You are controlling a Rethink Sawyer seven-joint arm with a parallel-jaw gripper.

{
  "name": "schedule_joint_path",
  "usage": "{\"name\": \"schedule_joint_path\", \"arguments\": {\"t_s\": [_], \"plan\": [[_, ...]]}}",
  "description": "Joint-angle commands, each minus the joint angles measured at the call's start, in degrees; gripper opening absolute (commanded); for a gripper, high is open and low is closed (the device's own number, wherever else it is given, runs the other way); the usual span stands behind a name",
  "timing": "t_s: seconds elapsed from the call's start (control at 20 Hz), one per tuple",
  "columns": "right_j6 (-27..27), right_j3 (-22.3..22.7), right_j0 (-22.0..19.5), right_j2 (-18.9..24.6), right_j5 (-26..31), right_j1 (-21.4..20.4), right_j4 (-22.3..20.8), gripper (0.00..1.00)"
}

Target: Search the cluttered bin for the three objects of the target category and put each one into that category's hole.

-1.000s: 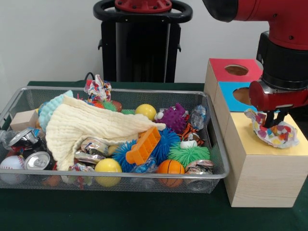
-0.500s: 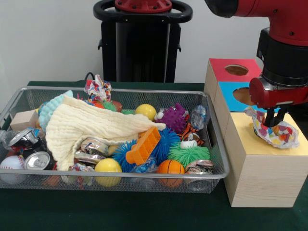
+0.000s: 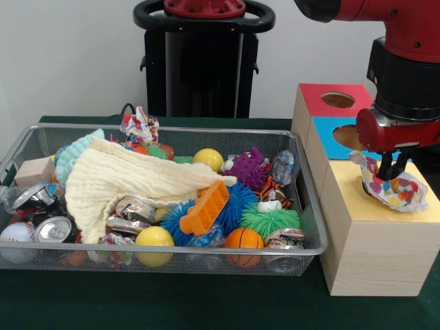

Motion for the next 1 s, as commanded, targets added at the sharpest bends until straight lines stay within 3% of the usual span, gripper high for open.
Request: {"name": "schedule_joint_path", "arguments": {"t_s": [0.05,1.0], "plan": [[9.12,4.5,-0.76,0.46,5.93,-3.27,0.53,0.0],[10.76,6.08,-0.46,-0.12,1.64,-1.07,-0.06,0.0]]}}
